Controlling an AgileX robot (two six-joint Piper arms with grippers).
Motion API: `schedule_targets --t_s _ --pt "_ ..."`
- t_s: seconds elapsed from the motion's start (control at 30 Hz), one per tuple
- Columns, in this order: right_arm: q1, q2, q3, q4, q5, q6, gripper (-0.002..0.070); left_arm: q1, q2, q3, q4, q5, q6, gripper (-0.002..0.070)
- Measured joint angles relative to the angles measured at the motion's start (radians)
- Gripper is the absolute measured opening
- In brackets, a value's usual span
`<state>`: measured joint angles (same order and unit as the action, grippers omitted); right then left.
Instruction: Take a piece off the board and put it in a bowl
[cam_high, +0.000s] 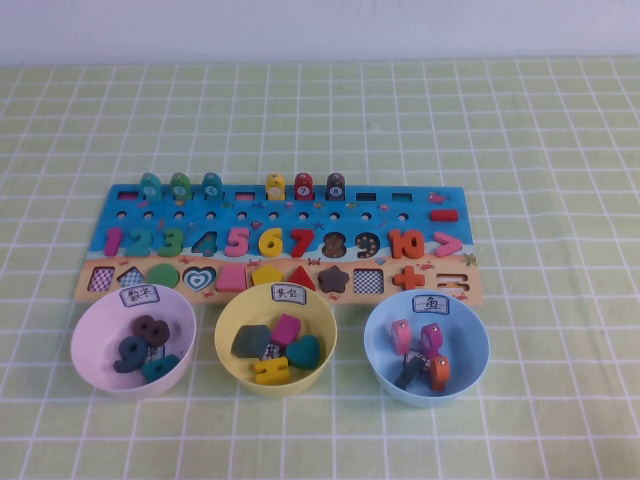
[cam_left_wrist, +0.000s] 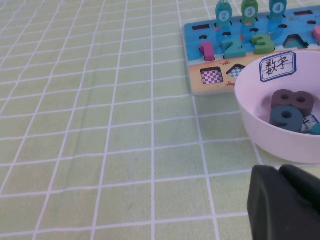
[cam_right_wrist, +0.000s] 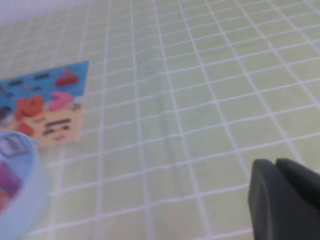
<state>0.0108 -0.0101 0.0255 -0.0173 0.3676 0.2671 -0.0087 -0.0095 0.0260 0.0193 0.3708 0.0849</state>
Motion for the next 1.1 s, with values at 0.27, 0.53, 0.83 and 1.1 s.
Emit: schedule_targets --t_s 0.27,0.53,0.83,1.1 --pt "0.0 0.0 0.0 0.802 -0.1 -0.001 -0.0017 0.0 0.0 0.0 0.0 0.0 0.0 -0.0005" --pt "0.0 0.0 0.0 0.949 -0.08 -0.22 -0.0013 0.0 0.0 0.0 0.0 0.0 0.0 -0.0005" --pt "0.0 0.0 0.0 0.929 -0.031 -0.306 -0.0016 0.0 0.0 0.0 0.0 0.0 0.0 -0.0005" --pt "0.0 0.108 -0.1 0.854 0.082 -0.339 -0.0016 0.0 0.0 0.0 0.0 0.0 0.0 -0.0005"
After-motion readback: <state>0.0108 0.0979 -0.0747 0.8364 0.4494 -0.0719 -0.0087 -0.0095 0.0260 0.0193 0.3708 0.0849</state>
